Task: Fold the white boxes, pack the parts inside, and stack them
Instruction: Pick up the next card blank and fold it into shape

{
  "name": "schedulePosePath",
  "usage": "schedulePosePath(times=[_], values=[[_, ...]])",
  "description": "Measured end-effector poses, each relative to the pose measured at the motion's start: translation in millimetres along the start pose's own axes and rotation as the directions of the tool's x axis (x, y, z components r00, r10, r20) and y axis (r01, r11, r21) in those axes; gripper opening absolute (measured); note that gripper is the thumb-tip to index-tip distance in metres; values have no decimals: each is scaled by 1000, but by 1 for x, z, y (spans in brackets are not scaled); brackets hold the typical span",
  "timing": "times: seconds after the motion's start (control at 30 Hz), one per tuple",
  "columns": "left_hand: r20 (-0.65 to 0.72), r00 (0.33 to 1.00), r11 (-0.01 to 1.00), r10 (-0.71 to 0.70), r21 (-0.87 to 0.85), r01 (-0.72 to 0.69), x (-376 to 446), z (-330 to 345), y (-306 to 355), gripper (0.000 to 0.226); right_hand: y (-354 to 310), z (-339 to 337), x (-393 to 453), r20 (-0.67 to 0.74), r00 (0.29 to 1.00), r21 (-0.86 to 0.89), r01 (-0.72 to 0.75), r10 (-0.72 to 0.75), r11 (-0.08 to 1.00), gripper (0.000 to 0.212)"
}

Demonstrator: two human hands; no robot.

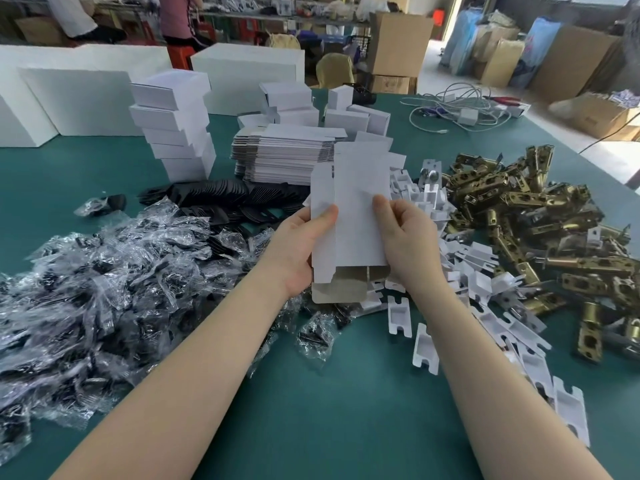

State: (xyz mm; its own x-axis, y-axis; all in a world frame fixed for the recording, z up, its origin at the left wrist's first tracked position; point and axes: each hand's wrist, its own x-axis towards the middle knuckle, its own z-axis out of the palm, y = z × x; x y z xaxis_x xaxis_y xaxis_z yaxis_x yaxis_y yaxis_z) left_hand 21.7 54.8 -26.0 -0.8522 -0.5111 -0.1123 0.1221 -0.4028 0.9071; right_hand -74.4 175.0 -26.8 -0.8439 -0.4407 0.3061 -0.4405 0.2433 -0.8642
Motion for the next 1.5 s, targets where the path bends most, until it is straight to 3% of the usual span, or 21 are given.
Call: schedulePosePath(times=[0.07,0.1,0.17,0.2,0.27,0.4,0.63,0.77,0.9,0.97,1.07,1.17,1.33,1.4,1.5], values=[[-83,993,990,79,126,-68,1,1,2,30,0,0,-2,-10,997,-101,81,-82,992,47],[-120,977,947,175,291,-134,1,1,3,42,-1,1,-3,-5,995,-118,94,-95,989,44],[-127,900,721,416,649,-242,1,-3,0,54,0,5,-3,17,995,-119,95,-94,988,40],[-111,870,625,481,739,-251,0,-3,-1,52,-1,6,-3,26,996,-109,93,-90,990,39],[-101,855,563,509,790,-242,-2,-3,-1,47,-1,8,-3,33,997,-90,79,-76,993,39],[-86,851,532,519,811,-243,1,-5,-1,47,-2,10,-4,9,1000,-14,6,-6,1000,44],[-84,879,583,469,778,-236,1,-1,-4,48,0,10,-3,-31,999,-81,-27,24,996,30],[-81,933,685,350,702,-196,-2,-2,2,29,2,6,-2,-53,999,-97,-16,11,995,34],[138,967,707,215,661,-251,-7,-5,13,84,9,-8,5,-101,994,-115,-59,48,992,43],[242,959,713,149,646,-274,-7,-5,15,93,11,-13,8,-107,991,-115,-96,83,989,49],[270,958,753,102,608,-251,-8,-3,13,87,8,-14,10,-107,987,-18,-121,118,992,43],[182,975,834,129,511,-206,-5,-1,12,75,2,-12,8,-59,992,105,-109,115,988,29],[153,986,959,71,263,-110,-4,0,16,63,-4,-12,3,167,981,407,-157,96,900,33],[133,989,979,59,186,-83,-5,2,18,58,-4,-12,2,240,968,420,-164,65,893,39],[127,990,982,64,168,-85,-5,1,19,49,-3,-11,0,232,973,314,-65,-10,947,31]])
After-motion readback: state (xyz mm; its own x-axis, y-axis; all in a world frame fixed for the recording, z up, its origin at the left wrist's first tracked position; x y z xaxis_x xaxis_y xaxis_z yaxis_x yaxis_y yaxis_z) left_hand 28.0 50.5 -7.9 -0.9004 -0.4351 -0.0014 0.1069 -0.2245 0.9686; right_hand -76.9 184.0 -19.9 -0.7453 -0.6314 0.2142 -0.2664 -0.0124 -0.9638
